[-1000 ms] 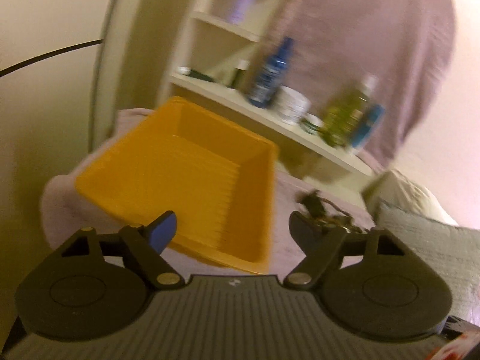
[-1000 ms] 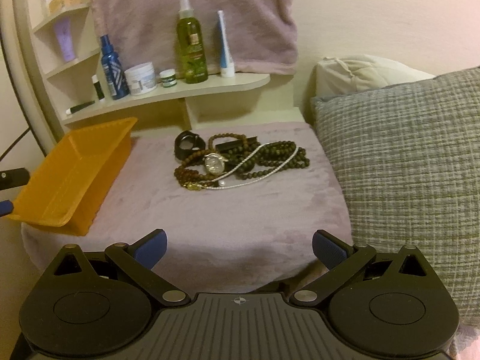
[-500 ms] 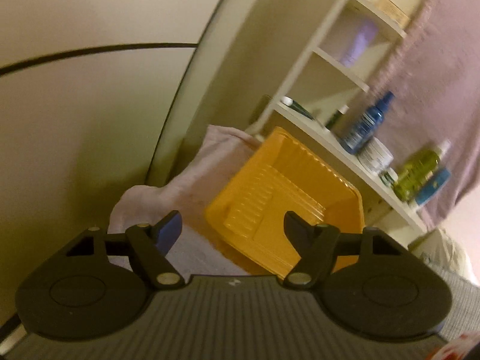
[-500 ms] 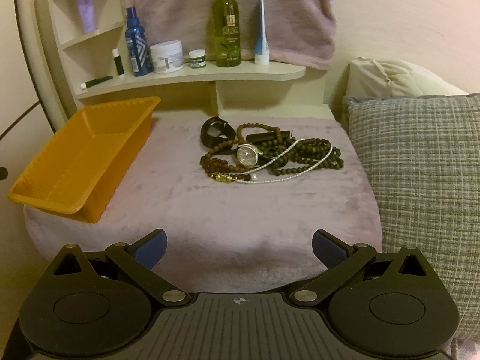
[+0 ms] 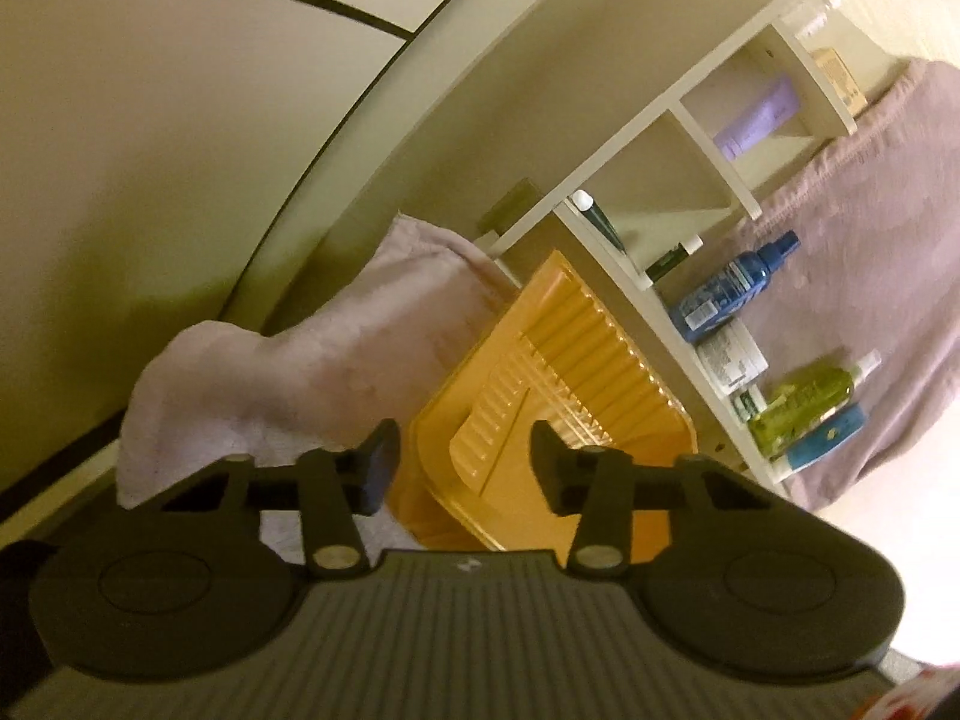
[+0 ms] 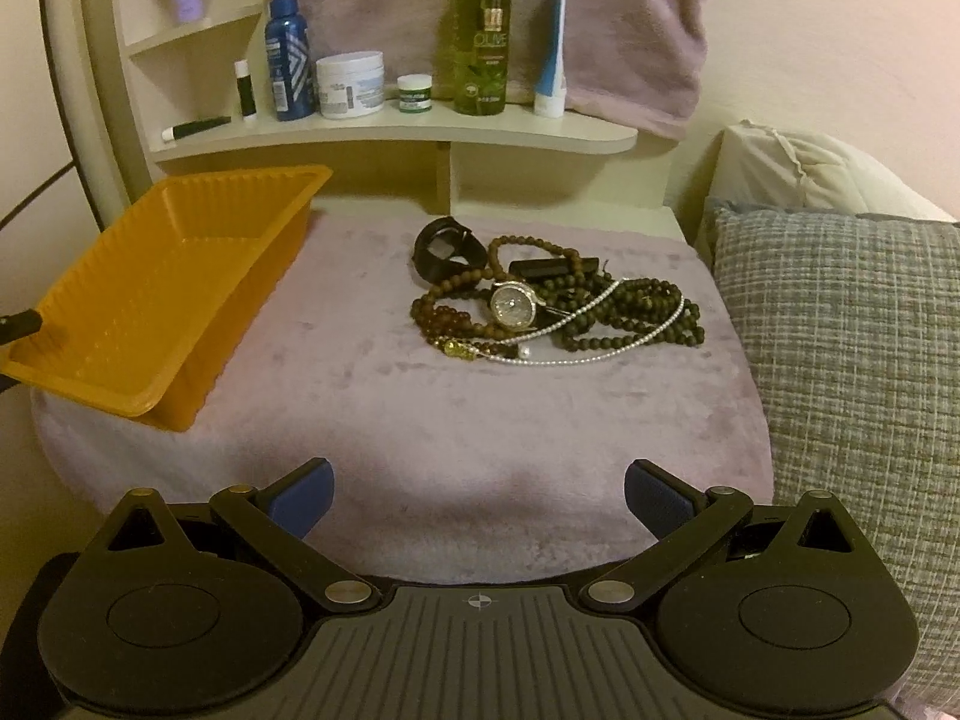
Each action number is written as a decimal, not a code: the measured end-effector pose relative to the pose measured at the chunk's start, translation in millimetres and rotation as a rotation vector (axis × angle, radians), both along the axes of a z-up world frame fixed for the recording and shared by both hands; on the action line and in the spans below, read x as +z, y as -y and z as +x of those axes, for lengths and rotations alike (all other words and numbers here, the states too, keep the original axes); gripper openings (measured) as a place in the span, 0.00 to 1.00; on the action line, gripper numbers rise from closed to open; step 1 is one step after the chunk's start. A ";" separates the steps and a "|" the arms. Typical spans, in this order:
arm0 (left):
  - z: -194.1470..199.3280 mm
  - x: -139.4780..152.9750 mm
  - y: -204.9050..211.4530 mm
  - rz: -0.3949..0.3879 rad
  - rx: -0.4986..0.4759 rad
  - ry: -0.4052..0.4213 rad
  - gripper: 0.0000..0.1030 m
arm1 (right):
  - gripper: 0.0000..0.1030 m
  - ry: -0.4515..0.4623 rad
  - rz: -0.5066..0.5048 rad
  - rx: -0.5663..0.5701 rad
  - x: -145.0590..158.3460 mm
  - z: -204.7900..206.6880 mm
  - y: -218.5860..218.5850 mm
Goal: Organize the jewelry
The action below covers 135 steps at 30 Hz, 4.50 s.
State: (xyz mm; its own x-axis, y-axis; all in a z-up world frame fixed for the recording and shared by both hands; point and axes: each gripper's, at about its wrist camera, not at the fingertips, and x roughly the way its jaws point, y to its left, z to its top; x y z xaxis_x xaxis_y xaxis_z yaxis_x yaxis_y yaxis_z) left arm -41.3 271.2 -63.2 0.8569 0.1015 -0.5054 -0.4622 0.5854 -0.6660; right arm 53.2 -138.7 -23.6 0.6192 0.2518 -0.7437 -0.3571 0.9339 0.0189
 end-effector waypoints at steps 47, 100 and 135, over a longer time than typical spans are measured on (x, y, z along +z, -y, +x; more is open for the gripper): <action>59.8 96.4 147.5 0.870 -0.194 -0.198 0.08 | 0.99 0.037 0.149 -0.066 -17.6 24.0 32.5; 78.7 100.5 185.1 0.948 -0.182 -0.301 0.07 | 0.28 0.298 -0.197 0.399 -64.9 113.5 -17.6; 77.5 101.0 179.7 0.902 -0.180 -0.290 0.07 | 0.08 -0.125 0.844 0.054 -21.9 177.6 66.6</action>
